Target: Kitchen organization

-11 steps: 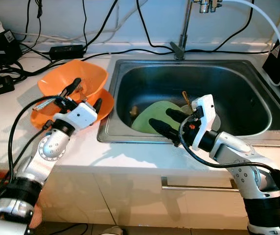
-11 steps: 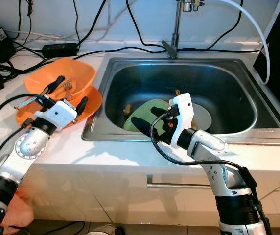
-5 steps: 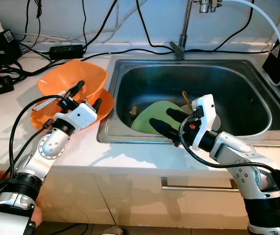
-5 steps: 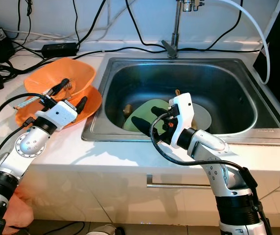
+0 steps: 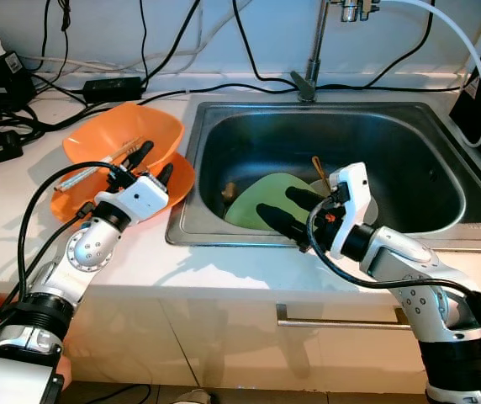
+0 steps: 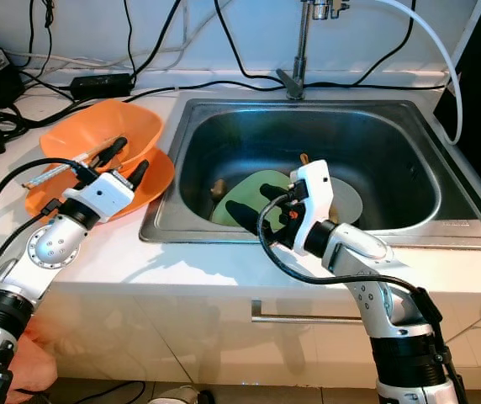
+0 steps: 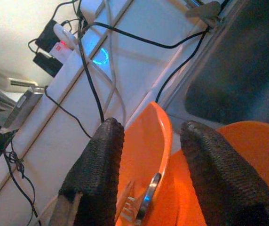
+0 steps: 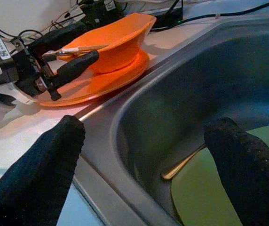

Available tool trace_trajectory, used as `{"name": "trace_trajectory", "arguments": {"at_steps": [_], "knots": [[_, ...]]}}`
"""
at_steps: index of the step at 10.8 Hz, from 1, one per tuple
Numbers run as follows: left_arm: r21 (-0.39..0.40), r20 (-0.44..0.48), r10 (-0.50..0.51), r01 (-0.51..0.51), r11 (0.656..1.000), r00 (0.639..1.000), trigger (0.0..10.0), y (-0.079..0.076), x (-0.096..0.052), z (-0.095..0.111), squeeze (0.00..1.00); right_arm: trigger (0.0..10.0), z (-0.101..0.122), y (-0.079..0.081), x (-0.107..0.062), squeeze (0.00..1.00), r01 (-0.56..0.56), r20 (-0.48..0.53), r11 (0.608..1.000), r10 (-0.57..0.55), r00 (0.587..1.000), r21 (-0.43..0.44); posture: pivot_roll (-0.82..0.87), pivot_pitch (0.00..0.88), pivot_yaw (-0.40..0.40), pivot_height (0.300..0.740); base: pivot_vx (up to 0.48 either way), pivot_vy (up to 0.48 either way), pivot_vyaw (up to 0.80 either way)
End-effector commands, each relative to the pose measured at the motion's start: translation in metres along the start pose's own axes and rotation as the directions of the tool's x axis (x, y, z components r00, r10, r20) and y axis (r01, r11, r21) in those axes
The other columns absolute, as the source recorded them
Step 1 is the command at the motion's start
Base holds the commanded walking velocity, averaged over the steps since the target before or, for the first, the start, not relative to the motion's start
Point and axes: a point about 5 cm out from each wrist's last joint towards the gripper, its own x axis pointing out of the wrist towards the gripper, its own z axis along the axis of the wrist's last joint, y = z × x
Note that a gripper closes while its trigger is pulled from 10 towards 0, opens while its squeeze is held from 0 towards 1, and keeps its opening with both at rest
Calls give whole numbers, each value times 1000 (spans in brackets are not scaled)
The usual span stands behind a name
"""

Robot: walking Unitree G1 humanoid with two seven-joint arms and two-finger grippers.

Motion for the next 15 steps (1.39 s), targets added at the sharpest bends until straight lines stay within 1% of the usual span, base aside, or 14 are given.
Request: {"name": "trace_trajectory", "arguments": {"at_steps": [1, 12, 14, 15], "knots": [[3, 10, -2, 2, 1000, 1000, 0, 4, 3, 1, 0, 10000, 4, 2, -1, 0, -4, 14, 1000, 4, 1000, -2, 123, 33, 67, 740, 0, 0, 0], [2, 27, 0, 0, 1000, 1000, 0, 6, 4, 2, 0, 10000, 3, 0, -1, 0, 4, 12, 1000, -4, 1000, 0, 125, 30, 65, 740, 0, 0, 0], [2, 72, 9, -9, 1000, 997, 0, 11, 10, 13, 0, 10000, 3, 0, -1, 0, 8, 13, 1000, -8, 1000, 1, 123, 31, 66, 740, 0, 0, 0], [-6, 118, 17, -16, 1000, 993, 0, 20, 17, 27, 0, 10000, 3, -1, -1, 0, 11, 14, 1000, -11, 1000, 0, 126, 31, 64, 740, 0, 0, 0]]}}
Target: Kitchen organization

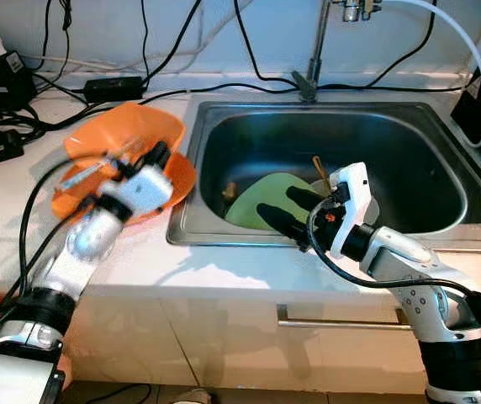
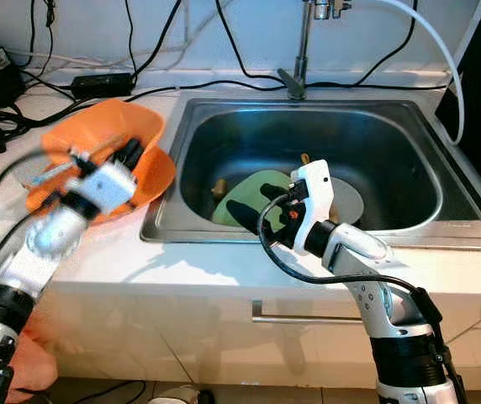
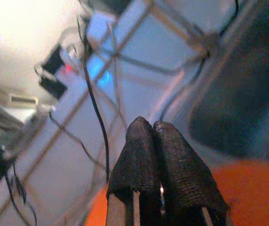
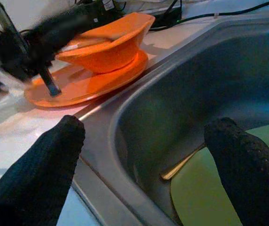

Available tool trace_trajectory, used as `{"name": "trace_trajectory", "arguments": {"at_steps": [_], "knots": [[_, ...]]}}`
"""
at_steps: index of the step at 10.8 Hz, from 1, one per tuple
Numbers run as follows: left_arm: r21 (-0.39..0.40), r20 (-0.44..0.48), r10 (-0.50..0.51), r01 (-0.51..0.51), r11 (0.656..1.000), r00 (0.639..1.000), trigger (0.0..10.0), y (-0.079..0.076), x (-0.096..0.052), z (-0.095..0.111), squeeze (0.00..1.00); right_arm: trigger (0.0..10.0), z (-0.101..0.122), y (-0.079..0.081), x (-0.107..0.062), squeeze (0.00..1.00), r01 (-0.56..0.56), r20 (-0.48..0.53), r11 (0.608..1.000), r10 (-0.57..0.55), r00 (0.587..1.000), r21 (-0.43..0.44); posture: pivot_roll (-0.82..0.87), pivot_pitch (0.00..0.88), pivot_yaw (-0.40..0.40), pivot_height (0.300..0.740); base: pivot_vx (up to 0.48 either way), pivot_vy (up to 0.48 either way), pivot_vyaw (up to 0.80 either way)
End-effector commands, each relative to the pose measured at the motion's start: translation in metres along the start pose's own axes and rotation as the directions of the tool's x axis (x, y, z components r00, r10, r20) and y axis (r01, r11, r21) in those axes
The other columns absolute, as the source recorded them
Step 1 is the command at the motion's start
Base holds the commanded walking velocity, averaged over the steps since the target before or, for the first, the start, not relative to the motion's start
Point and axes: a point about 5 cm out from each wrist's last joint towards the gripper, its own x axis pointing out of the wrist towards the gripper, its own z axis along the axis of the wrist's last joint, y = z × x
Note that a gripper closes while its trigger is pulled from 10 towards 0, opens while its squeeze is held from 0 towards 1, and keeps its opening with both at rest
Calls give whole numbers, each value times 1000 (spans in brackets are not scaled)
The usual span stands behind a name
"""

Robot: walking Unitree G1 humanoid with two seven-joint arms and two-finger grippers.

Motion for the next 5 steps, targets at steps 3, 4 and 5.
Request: {"name": "trace_trajectory", "arguments": {"at_steps": [3, 4, 5], "knots": [[-56, 42, 32, -29, 998, 999, 0, 36, 24, 26, 0, 10000, 3, -1, 2, 0, -1, 16, 1000, 1, 1000, -1, 144, 27, 61, 740, 0, 0, 0], [-74, 41, 18, -15, 997, 999, 0, 41, 27, 33, 0, 10000, 3, -1, 2, 0, -2, 17, 1000, 2, 1000, 0, 147, 26, 62, 740, 0, 0, 0], [-108, 13, 8, -7, 994, 1000, 0, 45, 29, 34, 0, 10000, 3, 0, 3, 0, -3, 18, 1000, 3, 1000, 1, 148, 26, 64, 740, 0, 0, 0]]}}
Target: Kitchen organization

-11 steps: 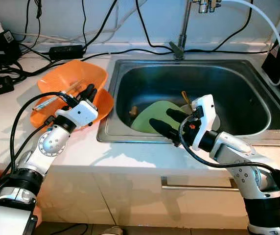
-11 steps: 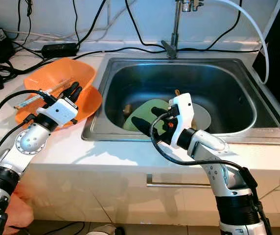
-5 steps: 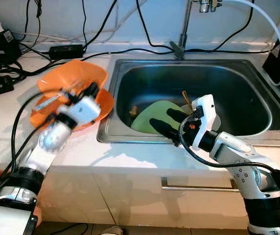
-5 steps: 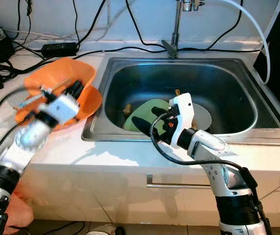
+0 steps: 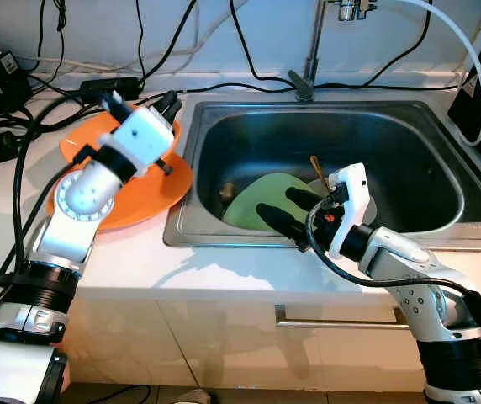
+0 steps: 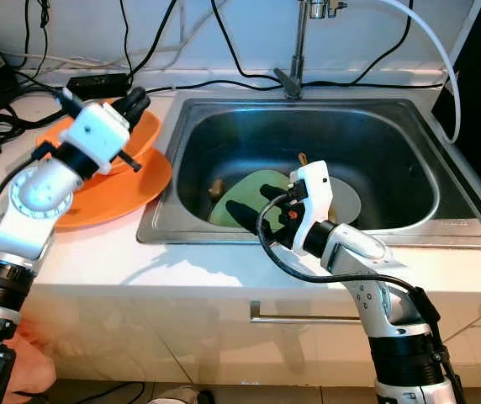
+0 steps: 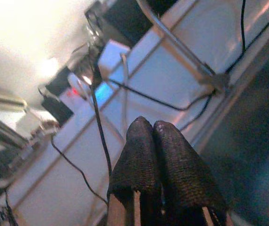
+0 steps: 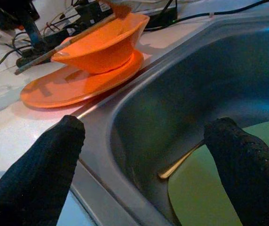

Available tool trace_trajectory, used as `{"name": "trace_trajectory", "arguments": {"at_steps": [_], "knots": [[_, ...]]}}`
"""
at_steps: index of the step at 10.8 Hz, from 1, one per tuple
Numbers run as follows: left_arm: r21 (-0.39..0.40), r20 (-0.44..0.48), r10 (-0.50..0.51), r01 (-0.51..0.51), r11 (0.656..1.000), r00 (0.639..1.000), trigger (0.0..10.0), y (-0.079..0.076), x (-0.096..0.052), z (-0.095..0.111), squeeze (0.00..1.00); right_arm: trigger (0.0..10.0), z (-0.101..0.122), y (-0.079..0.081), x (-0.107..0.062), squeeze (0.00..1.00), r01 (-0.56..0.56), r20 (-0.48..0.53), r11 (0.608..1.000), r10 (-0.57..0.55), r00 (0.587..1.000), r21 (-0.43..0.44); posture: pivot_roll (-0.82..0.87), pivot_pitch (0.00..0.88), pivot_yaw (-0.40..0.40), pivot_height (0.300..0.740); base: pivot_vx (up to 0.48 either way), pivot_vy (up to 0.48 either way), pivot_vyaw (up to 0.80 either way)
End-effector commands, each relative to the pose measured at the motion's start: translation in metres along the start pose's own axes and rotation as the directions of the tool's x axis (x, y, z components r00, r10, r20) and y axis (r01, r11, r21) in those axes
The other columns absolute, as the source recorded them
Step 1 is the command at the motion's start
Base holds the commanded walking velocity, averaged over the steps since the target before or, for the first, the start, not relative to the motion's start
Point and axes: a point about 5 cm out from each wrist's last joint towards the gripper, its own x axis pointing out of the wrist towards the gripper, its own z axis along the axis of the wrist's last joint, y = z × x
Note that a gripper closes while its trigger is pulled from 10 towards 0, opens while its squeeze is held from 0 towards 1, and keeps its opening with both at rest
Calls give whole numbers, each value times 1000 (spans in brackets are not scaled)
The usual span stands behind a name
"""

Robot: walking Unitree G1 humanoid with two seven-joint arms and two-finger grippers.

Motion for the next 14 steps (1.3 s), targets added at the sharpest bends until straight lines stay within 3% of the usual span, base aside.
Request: {"name": "trace_trajectory", "arguments": {"at_steps": [1, 5, 7, 10, 11, 13, 14], "knots": [[-7, 2, 8, -8, 1000, 1000, 0, 10, 3, 6, 0, 10000, 4, 0, 2, 0, -4, 17, 1000, 4, 1000, -6, 145, 24, 66, 740, 0, 0, 0], [-118, -91, -1, -10, 993, 996, 0, 7, 0, -10, 0, 10000, 5, 0, 0, 0, 2, 21, 1000, -2, 1000, -8, 139, 27, 64, 740, 0, 0, 0], [-222, -112, 14, -39, 974, 994, 0, 9, 5, -12, 0, 10000, 5, 0, 1, 0, 0, 21, 1000, 1, 1000, -11, 140, 27, 62, 740, 0, 0, 0], [-262, -94, 37, -60, 963, 995, 0, 18, 18, -5, 0, 10000, 5, 0, 1, 0, 0, 21, 1000, 0, 1000, -10, 131, 30, 66, 740, 0, 0, 0], [-294, -84, 59, -82, 952, 995, 0, 23, 22, -1, 0, 10000, 5, 0, 0, 0, 3, 21, 1000, -2, 1000, -10, 128, 29, 68, 740, 0, 0, 0], [-446, -105, 113, -148, 883, 988, 0, 25, 25, -2, 0, 10000, 6, 0, -1, 0, 5, 21, 1000, -5, 1000, -12, 127, 31, 66, 740, 0, 0, 0], [-456, -114, 128, -166, 874, 985, 0, 36, 28, 0, 0, 10000, 6, 0, -1, 0, 4, 21, 1000, -4, 1000, -12, 130, 30, 65, 740, 0, 0, 0]]}}
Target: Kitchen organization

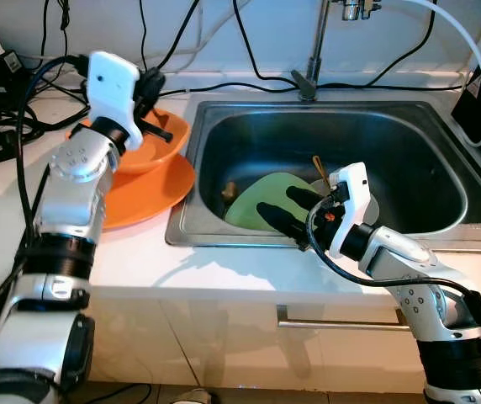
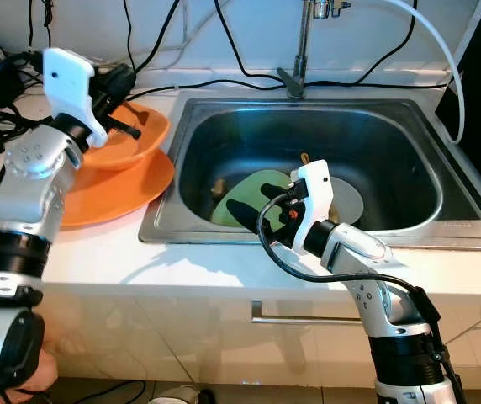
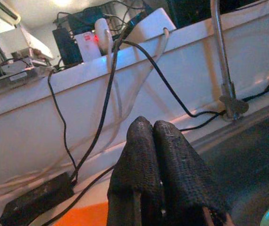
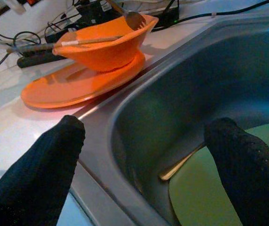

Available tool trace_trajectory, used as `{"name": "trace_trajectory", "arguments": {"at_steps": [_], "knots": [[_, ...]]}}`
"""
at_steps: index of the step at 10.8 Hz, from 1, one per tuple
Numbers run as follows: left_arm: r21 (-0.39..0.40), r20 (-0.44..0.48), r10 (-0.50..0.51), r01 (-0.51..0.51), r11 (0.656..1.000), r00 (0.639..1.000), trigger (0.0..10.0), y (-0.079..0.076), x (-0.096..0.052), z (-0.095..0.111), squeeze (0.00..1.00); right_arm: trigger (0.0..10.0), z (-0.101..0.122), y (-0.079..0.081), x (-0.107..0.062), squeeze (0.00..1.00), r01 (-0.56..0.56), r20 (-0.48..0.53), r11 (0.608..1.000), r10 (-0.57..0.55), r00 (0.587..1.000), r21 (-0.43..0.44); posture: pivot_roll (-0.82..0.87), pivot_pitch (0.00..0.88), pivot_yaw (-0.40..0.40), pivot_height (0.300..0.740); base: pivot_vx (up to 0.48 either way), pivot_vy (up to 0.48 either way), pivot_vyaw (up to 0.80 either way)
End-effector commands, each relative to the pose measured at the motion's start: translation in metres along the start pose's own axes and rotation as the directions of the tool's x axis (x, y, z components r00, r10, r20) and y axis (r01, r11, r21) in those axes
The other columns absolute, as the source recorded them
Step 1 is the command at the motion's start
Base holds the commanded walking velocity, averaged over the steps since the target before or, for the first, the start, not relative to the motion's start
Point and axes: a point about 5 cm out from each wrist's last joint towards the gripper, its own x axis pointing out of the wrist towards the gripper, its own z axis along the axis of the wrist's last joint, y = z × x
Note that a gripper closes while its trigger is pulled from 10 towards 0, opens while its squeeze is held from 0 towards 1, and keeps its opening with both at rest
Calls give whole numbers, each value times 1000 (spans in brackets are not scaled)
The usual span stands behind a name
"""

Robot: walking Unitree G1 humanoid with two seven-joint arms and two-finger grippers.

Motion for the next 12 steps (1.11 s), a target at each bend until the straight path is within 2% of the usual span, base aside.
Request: {"name": "trace_trajectory", "arguments": {"at_steps": [1, 3, 5, 7, 8, 9, 11, 12], "knots": [[-39, 9, 16, -16, 999, 1000, 0, 7, 3, 9, 0, 10000, 5, 0, 0, 0, 1, 19, 1000, -1, 1000, -10, 130, 30, 66, 740, 0, 0, 0], [-105, 27, 23, -20, 994, 999, 0, 6, 5, 16, 0, 10000, 5, 1, 1, 0, 0, 19, 1000, 0, 1000, -9, 131, 30, 70, 740, 0, 0, 0], [-105, 81, 29, -21, 994, 996, 0, 4, 8, 30, 0, 10000, 5, 0, 0, 0, 2, 21, 1000, -2, 1000, -9, 129, 29, 70, 740, 0, 0, 0], [-141, 167, 33, -10, 990, 985, 0, 3, 10, 48, 0, 10000, 6, -1, 0, 0, 9, 24, 1000, -9, 1000, -12, 127, 25, 70, 740, 0, 0, 0], [-188, 212, 33, 7, 982, 977, 0, 0, 10, 57, 0, 10000, 6, -2, -1, 0, 16, 27, 1000, -16, 999, -12, 127, 25, 70, 740, 0, 0, 0], [-272, 237, 34, 33, 962, 971, 0, -6, 11, 61, 0, 10000, 7, -3, 0, 0, 31, 40, 999, -31, 999, -8, 127, 25, 70, 740, 0, 0, 0], [-460, 237, 23, 91, 883, 971, 0, -22, 10, 52, 0, 10000, 15, -10, 1, 0, 91, 96, 996, -93, 991, 19, 123, 22, 70, 740, 0, 0, 0], [-579, 220, 5, 126, 805, 976, 0, -32, 11, 45, 0, 10000, 21, -14, 1, 0, 120, 140, 991, -127, 982, 59, 123, 22, 70, 740, 0, 0, 0]]}}
